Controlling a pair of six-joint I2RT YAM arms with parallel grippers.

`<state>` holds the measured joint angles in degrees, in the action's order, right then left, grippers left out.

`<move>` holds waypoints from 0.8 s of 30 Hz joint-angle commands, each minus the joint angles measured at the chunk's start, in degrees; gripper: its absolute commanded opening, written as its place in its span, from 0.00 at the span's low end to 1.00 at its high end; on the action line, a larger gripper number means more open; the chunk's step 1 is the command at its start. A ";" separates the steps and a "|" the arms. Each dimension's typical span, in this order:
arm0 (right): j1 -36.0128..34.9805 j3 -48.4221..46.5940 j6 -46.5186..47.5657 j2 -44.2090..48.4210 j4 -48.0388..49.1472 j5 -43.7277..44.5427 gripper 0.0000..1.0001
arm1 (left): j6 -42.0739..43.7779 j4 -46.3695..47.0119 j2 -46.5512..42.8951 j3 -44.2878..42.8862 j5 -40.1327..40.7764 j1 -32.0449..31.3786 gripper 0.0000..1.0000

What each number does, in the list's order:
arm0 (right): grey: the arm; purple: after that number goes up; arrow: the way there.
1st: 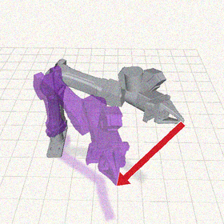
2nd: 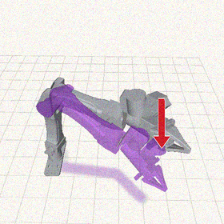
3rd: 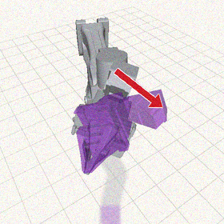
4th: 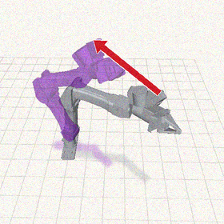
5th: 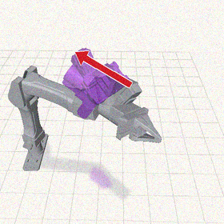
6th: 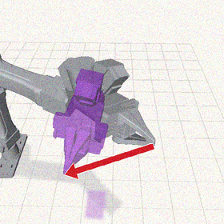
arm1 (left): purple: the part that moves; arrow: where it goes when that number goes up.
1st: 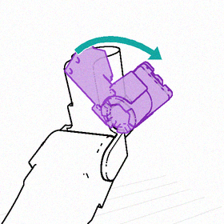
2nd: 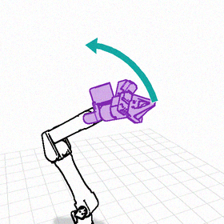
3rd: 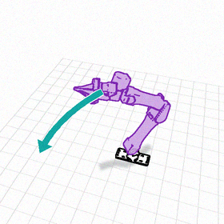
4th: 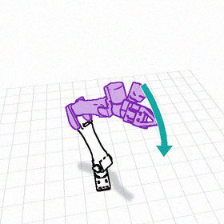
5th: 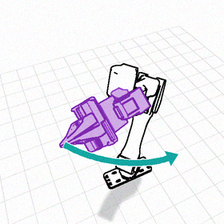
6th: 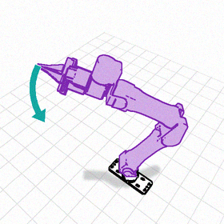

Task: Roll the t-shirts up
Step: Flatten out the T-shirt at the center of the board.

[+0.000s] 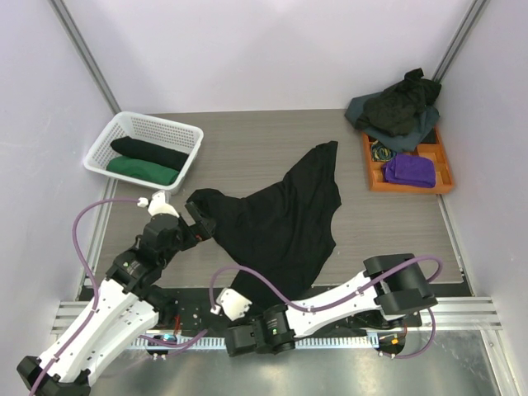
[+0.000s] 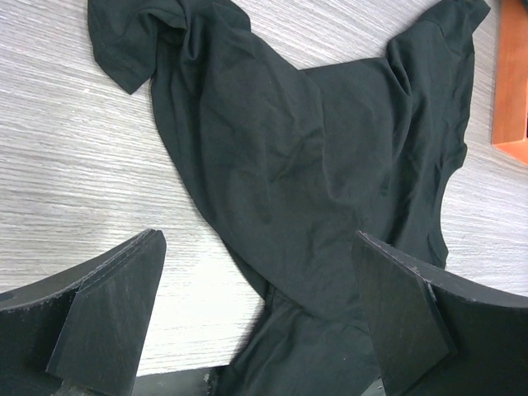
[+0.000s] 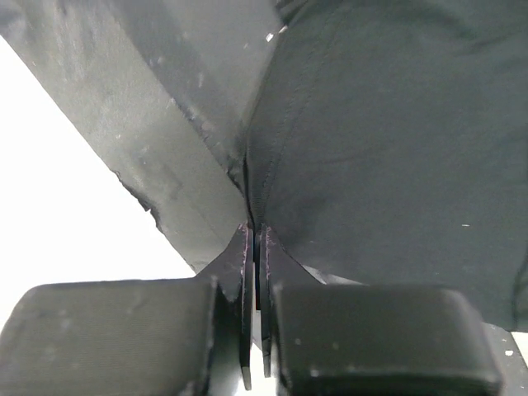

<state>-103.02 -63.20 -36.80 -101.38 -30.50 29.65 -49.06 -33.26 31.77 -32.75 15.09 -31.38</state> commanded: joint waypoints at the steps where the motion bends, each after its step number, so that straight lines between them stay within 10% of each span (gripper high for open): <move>1: -0.16 -1.48 -1.35 7.77 -0.08 7.34 0.01 | 0.63 1.97 0.75 0.23 -0.50 -0.09 1.00; 15: 32.95 -2.45 3.47 44.23 -6.76 11.66 0.01 | 1.50 3.98 1.10 0.93 -3.83 0.00 1.00; 24: 47.64 -18.61 12.36 45.84 -15.46 19.03 0.02 | 1.95 13.39 1.27 6.38 -10.26 0.00 1.00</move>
<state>-57.63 -76.44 -29.15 -53.93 -42.24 42.89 -47.72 -26.41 32.08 -27.27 7.22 -31.38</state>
